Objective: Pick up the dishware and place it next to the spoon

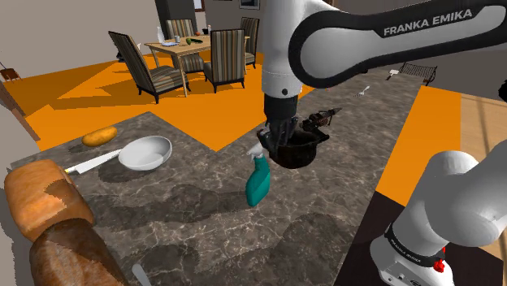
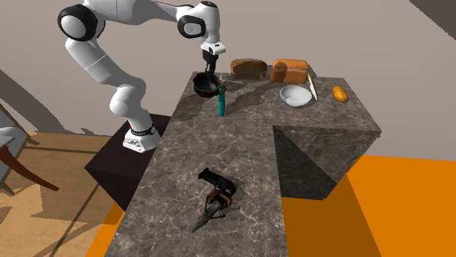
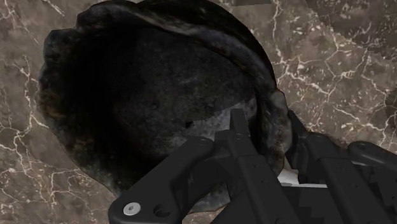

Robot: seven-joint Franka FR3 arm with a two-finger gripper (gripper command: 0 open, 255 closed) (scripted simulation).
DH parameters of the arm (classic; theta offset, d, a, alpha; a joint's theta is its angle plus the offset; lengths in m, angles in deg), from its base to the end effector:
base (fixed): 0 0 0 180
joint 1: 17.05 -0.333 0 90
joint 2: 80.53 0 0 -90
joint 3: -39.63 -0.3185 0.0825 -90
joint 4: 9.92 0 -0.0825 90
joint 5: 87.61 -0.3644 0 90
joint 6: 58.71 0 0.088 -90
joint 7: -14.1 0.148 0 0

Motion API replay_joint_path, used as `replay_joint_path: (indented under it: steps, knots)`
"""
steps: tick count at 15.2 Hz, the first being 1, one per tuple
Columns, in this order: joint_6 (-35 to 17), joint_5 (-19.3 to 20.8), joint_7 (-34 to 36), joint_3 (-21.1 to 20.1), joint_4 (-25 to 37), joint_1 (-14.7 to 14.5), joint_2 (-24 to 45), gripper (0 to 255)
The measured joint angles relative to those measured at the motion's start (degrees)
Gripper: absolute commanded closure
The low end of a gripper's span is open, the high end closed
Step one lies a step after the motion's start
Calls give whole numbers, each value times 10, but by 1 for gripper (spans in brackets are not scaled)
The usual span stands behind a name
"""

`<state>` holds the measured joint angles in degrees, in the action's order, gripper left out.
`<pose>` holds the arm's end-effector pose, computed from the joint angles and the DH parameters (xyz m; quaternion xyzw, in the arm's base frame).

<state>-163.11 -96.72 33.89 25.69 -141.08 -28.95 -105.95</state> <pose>0.3473 0.1967 0.4807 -0.9994 -0.0194 0.0244 0.0169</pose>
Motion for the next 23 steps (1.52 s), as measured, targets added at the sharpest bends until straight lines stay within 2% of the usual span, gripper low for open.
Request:
replay_joint_path:
  steps: [6,13,20,23]
  knots:
    - [4,-32,81,-60,1,-35,-13,255]
    - [-1,-60,184,-139,32,-70,6,255]
    - [-11,-64,292,-222,86,-92,54,255]
    - [-18,-51,344,-262,122,-95,93,255]
